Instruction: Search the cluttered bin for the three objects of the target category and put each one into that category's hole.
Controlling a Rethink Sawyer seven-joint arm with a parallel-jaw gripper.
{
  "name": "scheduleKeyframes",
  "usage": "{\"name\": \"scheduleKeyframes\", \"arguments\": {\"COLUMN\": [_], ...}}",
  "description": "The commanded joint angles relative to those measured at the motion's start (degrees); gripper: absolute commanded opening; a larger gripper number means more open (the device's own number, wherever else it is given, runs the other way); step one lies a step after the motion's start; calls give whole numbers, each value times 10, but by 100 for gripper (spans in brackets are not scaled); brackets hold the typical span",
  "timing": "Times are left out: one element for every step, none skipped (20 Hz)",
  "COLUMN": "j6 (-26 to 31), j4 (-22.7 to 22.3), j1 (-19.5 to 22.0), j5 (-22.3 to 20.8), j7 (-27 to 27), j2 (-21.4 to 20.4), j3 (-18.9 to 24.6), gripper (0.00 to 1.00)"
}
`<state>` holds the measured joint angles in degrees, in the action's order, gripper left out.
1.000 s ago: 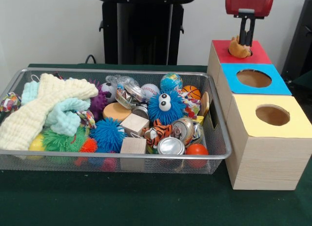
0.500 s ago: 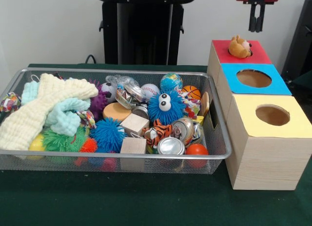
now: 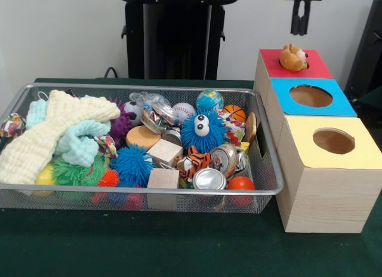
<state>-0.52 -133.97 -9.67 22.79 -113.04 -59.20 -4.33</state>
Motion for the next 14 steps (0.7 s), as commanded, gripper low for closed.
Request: {"name": "scheduleKeyframes", "arguments": {"j6": [-54, -67, -75, -86, -92, -102, -108, -119, -126, -133, -136, -137, -140, -139], "j4": [-44, -47, -48, -49, -49, -49, -50, -51, -53, -56, -57, -60, -62, -64], "j1": [32, 39, 40, 43, 42, 45, 45, 45, 44, 36, 27, 10, 2, -7], "j5": [-36, -41, -45, -49, -51, -55, -57, -59, -60, -56, -51, -40, -35, -29], "j7": [-130, -135, -137, -141, -143, -147, -150, -156, -160, -166, -168, -169, -171, -170], "j2": [34, 42, 46, 53, 58, 65, 70, 77, 81, 86, 85, 82, 81, 79], "j3": [61, 69, 70, 73, 74, 77, 78, 82, 83, 82, 78, 68, 65, 61], "gripper": [0, 0, 0, 0, 0, 0, 0, 0, 0, 0, 0, 0, 0, 0]}}
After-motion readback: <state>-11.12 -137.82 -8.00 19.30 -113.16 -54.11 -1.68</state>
